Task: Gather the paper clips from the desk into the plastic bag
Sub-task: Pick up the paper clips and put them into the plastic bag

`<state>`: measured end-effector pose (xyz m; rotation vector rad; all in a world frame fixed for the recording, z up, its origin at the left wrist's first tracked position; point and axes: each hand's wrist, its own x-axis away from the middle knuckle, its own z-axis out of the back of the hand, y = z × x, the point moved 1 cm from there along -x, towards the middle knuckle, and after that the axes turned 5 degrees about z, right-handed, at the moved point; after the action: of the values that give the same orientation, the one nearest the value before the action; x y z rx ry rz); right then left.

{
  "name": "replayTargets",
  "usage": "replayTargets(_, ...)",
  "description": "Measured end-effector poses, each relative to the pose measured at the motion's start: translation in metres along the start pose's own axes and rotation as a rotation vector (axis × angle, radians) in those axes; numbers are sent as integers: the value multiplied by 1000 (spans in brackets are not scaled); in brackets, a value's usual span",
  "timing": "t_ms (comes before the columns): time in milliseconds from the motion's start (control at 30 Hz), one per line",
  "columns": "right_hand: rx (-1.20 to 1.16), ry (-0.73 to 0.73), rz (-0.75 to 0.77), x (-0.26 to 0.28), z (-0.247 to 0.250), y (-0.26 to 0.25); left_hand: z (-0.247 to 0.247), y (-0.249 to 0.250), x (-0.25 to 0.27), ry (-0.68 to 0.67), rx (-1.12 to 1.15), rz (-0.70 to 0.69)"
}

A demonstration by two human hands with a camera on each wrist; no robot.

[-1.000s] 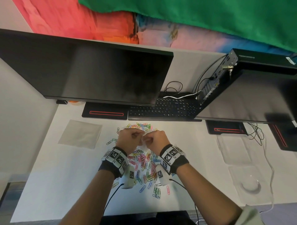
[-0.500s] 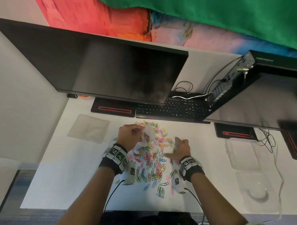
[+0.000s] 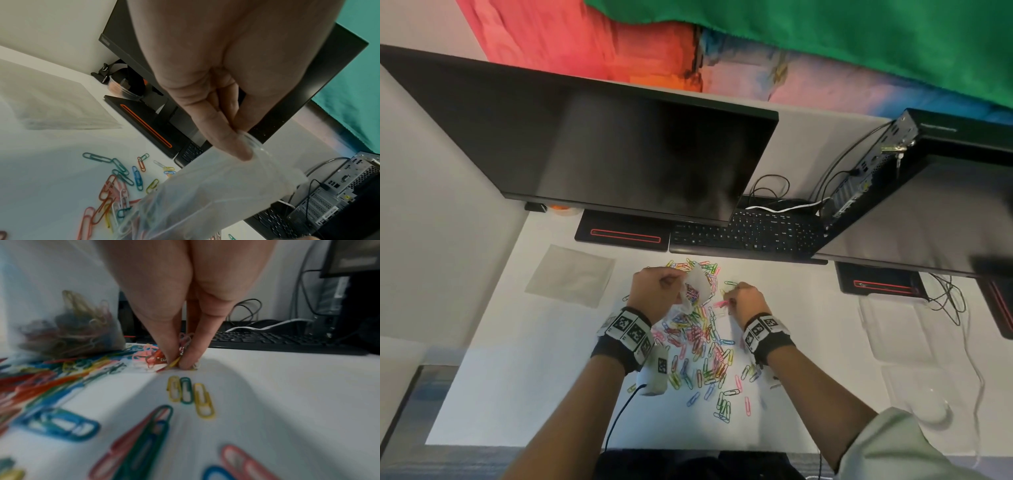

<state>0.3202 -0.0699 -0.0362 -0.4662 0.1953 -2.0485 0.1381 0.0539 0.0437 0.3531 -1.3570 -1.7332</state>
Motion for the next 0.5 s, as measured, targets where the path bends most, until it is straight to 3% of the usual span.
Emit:
replayTargets(100,-283,50,-248,8,10,11,1,-1,0,-1,2,6)
replayTargets(233,-1131,45,-572,24,26,21,-1,-1,-1,-8,-3,13)
replayTargets(333,-1532,58,-560,28,42,14,-4,0,-2,-32,-11,6)
replayTargets(500,-1735,8,-411,27,64,-21,-12,4,-1,-73,-53,-14)
